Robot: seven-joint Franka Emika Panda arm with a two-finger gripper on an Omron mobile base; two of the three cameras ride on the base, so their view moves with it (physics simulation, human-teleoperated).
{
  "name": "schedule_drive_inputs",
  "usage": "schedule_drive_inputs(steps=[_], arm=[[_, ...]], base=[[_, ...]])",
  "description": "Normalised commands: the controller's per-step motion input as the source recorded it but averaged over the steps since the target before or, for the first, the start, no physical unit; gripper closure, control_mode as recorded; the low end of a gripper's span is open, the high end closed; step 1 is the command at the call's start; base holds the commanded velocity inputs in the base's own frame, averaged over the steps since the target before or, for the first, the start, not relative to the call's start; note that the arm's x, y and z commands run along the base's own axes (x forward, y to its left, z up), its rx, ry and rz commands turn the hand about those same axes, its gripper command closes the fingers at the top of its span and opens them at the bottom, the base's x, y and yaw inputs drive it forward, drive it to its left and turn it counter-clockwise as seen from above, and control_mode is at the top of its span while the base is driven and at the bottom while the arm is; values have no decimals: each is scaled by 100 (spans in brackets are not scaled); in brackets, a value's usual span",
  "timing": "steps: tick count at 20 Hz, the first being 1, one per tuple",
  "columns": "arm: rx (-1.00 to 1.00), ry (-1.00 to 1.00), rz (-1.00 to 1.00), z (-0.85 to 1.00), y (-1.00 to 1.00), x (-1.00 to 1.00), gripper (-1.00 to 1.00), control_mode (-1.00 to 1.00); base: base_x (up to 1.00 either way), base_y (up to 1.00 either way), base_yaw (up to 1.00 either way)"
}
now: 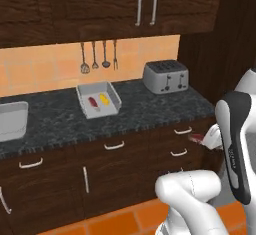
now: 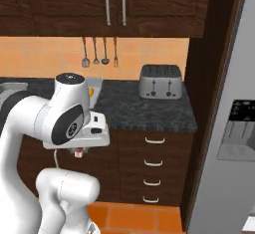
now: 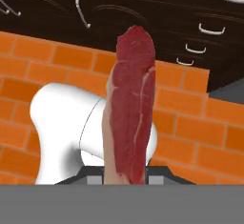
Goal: Place one corn and one steak in each tupperware on the nearby counter, to pack two identical lunches.
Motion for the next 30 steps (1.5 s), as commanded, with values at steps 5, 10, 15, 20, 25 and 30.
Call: schedule_drive_inputs(steps=[5, 10, 15, 20, 25, 30], arm=[[0, 0, 0, 0, 0, 0, 100, 100], [0, 0, 0, 0, 0, 0, 100, 100], [0, 0, 0, 0, 0, 0, 100, 100], [0, 0, 0, 0, 0, 0, 100, 100], [0, 0, 0, 0, 0, 0, 100, 100], [0, 5, 9, -3, 0, 80, 100, -100]], base=[[3, 100, 7], [35, 100, 5], [81, 100, 0], [43, 89, 0], [39, 66, 0], [18, 1, 1]])
